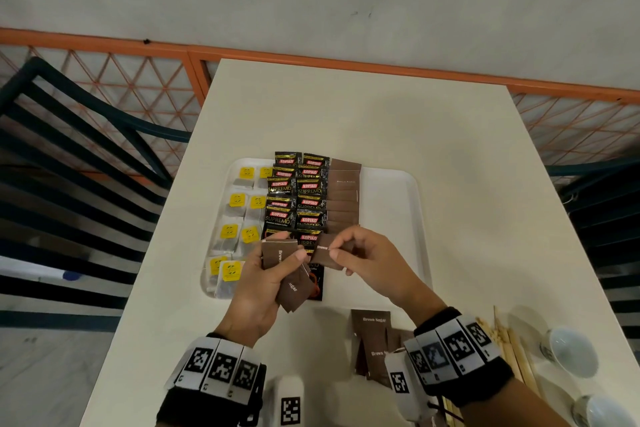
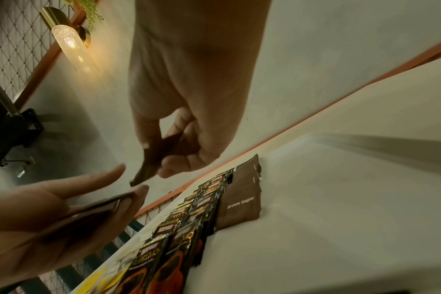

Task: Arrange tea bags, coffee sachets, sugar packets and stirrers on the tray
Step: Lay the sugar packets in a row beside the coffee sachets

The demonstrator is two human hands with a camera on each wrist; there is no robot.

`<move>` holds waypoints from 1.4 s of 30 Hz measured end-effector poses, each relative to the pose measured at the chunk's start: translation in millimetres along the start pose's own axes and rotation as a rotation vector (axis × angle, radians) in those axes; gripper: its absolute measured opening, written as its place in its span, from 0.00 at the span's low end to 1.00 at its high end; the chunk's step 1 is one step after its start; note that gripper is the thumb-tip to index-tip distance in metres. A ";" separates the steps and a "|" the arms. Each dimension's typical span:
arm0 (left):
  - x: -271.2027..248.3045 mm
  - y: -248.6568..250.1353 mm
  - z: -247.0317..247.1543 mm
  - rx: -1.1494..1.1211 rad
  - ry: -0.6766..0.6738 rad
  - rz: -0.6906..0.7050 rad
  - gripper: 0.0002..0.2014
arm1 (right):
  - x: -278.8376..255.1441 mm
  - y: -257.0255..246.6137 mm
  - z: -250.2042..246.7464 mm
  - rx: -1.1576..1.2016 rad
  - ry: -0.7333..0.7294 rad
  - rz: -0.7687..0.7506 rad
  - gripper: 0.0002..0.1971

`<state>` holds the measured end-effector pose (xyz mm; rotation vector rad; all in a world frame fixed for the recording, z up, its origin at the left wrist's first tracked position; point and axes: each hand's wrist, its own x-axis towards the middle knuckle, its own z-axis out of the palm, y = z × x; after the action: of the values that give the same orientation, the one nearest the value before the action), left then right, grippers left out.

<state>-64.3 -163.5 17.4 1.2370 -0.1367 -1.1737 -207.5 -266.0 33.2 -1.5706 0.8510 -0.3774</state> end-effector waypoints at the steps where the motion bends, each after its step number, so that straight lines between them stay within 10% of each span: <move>1: -0.3 -1.0 1.4 0.037 0.002 0.008 0.19 | -0.7 2.2 0.5 0.001 -0.009 -0.008 0.05; 9: 0.6 -1.3 7.0 0.103 0.049 0.029 0.14 | -3.5 6.5 2.7 0.089 -0.020 0.047 0.18; 20: 6.2 -4.3 -6.2 -0.084 0.042 -0.211 0.13 | -4.7 28.0 -8.0 0.272 0.150 0.245 0.05; 42: -2.9 7.2 -17.4 -0.125 -0.117 -0.204 0.17 | 14.8 53.8 -0.3 -0.222 0.439 0.289 0.12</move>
<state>-50.1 -150.9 17.5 1.0907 -0.0233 -1.4114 -214.0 -275.5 -21.5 -1.5585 1.4830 -0.4356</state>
